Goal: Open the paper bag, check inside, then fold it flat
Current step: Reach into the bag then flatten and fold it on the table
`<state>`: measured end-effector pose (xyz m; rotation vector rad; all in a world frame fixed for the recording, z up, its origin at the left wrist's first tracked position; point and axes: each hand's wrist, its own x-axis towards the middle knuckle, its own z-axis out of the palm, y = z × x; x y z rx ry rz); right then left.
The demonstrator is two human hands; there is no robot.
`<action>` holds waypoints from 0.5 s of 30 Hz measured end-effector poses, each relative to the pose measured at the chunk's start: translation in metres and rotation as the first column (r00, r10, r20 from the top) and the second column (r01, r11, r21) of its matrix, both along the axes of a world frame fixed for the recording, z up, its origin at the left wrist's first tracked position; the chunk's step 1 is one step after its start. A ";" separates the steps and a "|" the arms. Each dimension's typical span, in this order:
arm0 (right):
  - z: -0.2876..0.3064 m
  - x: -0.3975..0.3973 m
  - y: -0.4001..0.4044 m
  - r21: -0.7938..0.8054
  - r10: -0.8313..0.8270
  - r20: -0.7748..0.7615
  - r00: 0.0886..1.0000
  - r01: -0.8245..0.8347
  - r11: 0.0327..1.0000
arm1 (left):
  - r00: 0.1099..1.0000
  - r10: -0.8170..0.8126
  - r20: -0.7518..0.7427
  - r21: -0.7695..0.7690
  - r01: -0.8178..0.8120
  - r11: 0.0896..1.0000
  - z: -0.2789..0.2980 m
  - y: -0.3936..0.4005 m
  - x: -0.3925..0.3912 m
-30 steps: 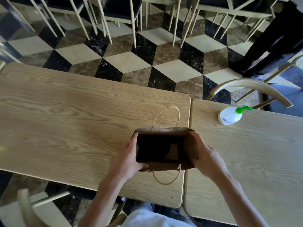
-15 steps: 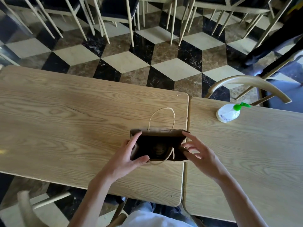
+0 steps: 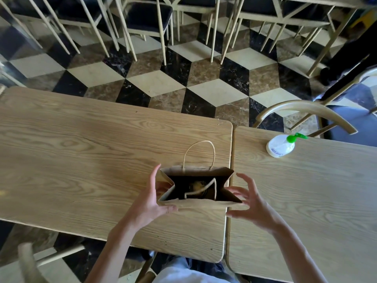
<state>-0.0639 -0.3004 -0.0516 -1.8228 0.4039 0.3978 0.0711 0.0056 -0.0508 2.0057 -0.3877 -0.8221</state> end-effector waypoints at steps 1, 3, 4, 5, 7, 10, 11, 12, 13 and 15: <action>-0.004 0.000 0.001 -0.021 0.000 -0.007 1.000 0.000 1.000 | 0.999 0.042 -0.007 -0.008 -0.042 0.999 -0.003 0.000 -0.002; -0.011 0.000 0.002 -0.069 -0.017 -0.006 1.000 0.016 0.998 | 0.995 0.102 -0.011 -0.035 -0.103 0.994 -0.007 0.001 -0.005; -0.013 0.000 0.003 -0.089 -0.032 -0.005 0.999 0.032 0.996 | 0.993 0.118 -0.010 -0.040 -0.118 0.992 -0.010 0.001 -0.006; -0.014 0.001 0.005 -0.106 -0.043 -0.010 0.999 0.042 0.993 | 0.991 0.130 -0.010 -0.039 -0.130 0.991 -0.012 0.001 -0.007; -0.015 0.004 0.009 -0.149 -0.038 -0.035 0.999 0.033 0.988 | 0.989 0.147 -0.029 -0.042 -0.148 0.988 -0.017 0.000 -0.009; -0.017 0.008 0.018 -0.216 -0.069 -0.073 0.995 0.052 0.975 | 0.981 0.159 -0.113 -0.082 -0.168 0.982 -0.021 -0.003 -0.011; -0.018 0.009 0.022 -0.229 -0.096 -0.061 0.994 0.079 0.970 | 0.977 0.167 -0.132 -0.107 -0.182 0.977 -0.023 -0.003 -0.011; -0.019 0.010 0.025 -0.235 -0.127 -0.040 0.991 0.114 0.965 | 0.973 0.180 -0.145 -0.130 -0.199 0.971 -0.025 -0.004 -0.011; -0.019 0.012 0.027 -0.240 -0.147 -0.021 0.989 0.138 0.961 | 0.969 0.194 -0.155 -0.147 -0.217 0.965 -0.026 -0.005 -0.011; -0.021 0.015 0.029 -0.253 -0.157 0.018 0.987 0.157 0.955 | 0.953 0.250 -0.170 -0.171 -0.278 0.945 -0.027 -0.008 -0.013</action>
